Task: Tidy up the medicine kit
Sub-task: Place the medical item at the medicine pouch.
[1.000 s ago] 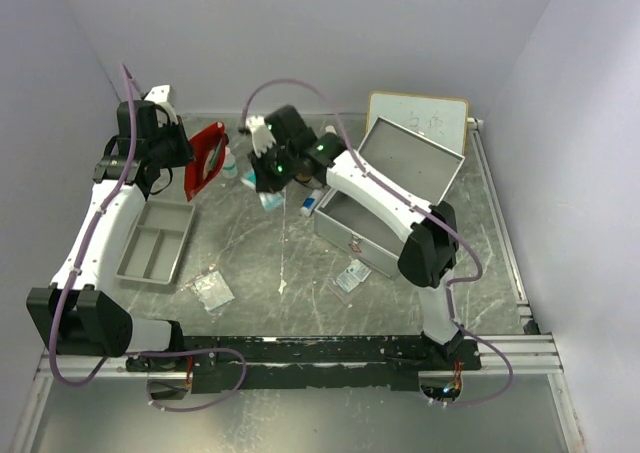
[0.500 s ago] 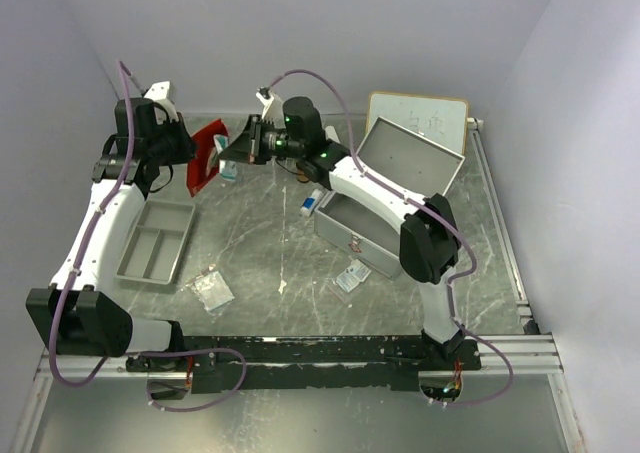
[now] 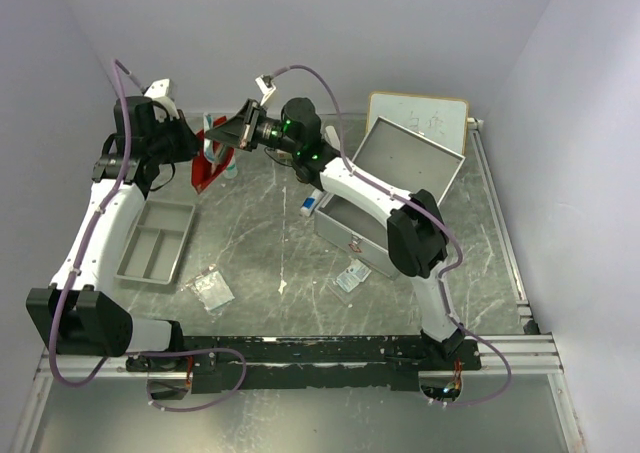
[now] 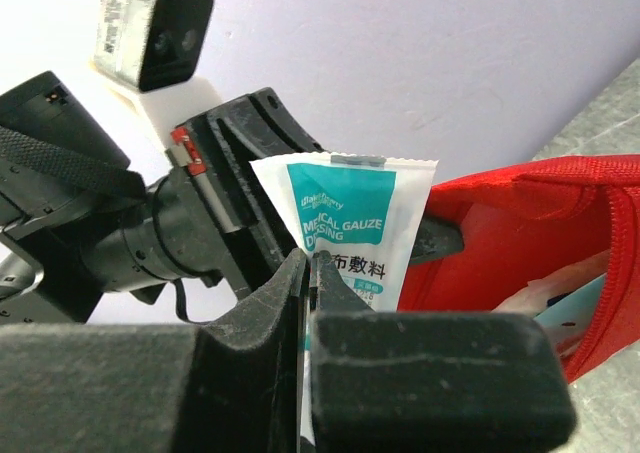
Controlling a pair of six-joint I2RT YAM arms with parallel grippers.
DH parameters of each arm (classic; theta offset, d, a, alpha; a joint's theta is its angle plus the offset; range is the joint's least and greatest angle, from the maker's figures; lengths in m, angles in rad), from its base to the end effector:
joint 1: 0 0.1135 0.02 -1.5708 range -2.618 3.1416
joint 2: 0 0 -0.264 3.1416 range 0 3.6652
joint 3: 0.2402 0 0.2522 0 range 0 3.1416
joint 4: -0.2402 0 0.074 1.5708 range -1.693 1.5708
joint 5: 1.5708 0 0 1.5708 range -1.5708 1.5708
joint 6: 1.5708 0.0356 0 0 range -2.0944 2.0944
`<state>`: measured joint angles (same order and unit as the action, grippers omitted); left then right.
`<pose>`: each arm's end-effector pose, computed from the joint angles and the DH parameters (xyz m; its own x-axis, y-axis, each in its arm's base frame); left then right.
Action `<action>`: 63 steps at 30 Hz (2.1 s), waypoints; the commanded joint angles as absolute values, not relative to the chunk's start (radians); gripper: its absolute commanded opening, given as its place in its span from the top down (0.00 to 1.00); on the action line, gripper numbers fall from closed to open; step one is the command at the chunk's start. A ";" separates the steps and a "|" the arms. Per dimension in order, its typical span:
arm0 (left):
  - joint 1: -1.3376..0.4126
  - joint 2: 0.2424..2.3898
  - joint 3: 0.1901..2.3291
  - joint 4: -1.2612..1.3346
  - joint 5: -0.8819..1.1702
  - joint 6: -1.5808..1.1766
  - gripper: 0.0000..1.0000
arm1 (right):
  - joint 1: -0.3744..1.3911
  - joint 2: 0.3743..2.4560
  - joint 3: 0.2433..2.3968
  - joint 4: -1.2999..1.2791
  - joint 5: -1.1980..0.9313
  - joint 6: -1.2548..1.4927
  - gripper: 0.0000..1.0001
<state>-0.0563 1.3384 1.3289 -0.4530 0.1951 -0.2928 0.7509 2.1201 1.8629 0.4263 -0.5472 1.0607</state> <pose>0.3013 -0.0239 0.3795 -0.4925 -0.2558 -0.8319 0.0901 0.9357 -0.3411 0.3623 0.3635 0.3519 -0.7756 0.2955 -0.5577 -0.5749 0.0338 0.8175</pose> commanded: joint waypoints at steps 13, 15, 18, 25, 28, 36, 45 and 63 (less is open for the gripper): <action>-0.049 1.323 1.420 -0.428 0.306 -0.391 0.93 | 0.749 2.156 1.904 0.446 -0.403 1.061 1.00; -0.049 1.324 1.422 -0.428 0.315 -0.400 0.93 | 0.749 2.160 1.917 0.422 -0.397 1.048 1.00; -0.049 1.324 1.424 -0.423 0.326 -0.416 0.93 | 0.750 2.156 1.906 0.418 -0.385 1.045 1.00; -0.049 1.338 1.450 -0.416 0.324 -0.421 0.93 | 0.756 2.152 1.904 0.360 -0.372 1.005 1.00; -0.049 1.343 1.462 -0.413 0.320 -0.425 0.93 | 0.758 2.140 1.887 0.346 -0.372 0.991 1.00; -0.049 1.352 1.472 -0.410 0.327 -0.429 0.93 | 0.759 2.134 1.890 0.278 -0.379 0.960 1.00; -0.049 1.347 1.441 -0.422 0.305 -0.393 0.93 | 0.770 2.085 2.048 -0.050 -0.272 0.764 0.66; -0.048 1.351 1.430 -0.451 0.264 -0.344 0.93 | 0.902 1.743 1.915 -1.173 0.328 0.448 0.57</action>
<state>-0.0551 1.3537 1.4097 -0.4610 0.2752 -0.3733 0.8028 1.8080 2.0621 -0.8959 0.1429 0.4885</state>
